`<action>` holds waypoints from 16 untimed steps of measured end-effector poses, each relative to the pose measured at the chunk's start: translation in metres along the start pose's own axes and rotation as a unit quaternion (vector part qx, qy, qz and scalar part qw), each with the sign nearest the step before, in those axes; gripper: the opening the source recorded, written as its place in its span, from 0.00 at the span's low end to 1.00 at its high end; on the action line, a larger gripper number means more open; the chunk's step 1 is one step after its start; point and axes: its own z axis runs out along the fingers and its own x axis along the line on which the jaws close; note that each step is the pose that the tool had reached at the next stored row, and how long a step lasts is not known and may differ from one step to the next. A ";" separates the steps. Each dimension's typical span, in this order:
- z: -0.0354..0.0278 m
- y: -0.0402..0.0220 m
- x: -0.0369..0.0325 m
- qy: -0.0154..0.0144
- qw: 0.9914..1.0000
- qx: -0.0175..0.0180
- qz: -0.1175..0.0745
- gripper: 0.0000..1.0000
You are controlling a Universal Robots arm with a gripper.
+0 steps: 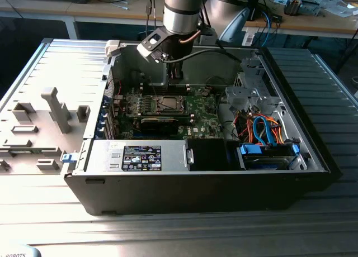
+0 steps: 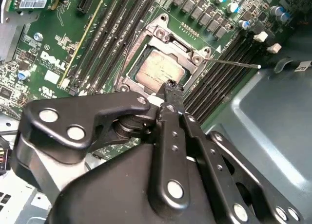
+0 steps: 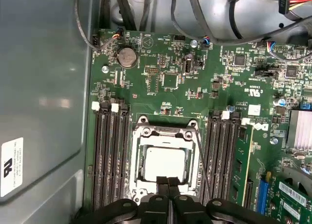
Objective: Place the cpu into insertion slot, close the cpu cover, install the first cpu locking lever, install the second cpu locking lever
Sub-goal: 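Install the first cpu locking lever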
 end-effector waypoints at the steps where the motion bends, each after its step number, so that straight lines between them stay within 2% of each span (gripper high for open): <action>1: -0.0007 -0.0001 0.0000 -0.001 1.000 0.000 -0.009 0.11; 7: -0.0006 -0.0001 0.0000 -0.002 0.999 0.000 -0.033 0.11; 13: -0.0007 0.0000 0.0000 -0.003 0.999 0.000 -0.042 0.11; 16: -0.0006 0.0000 0.0000 -0.003 0.999 0.000 -0.051 0.11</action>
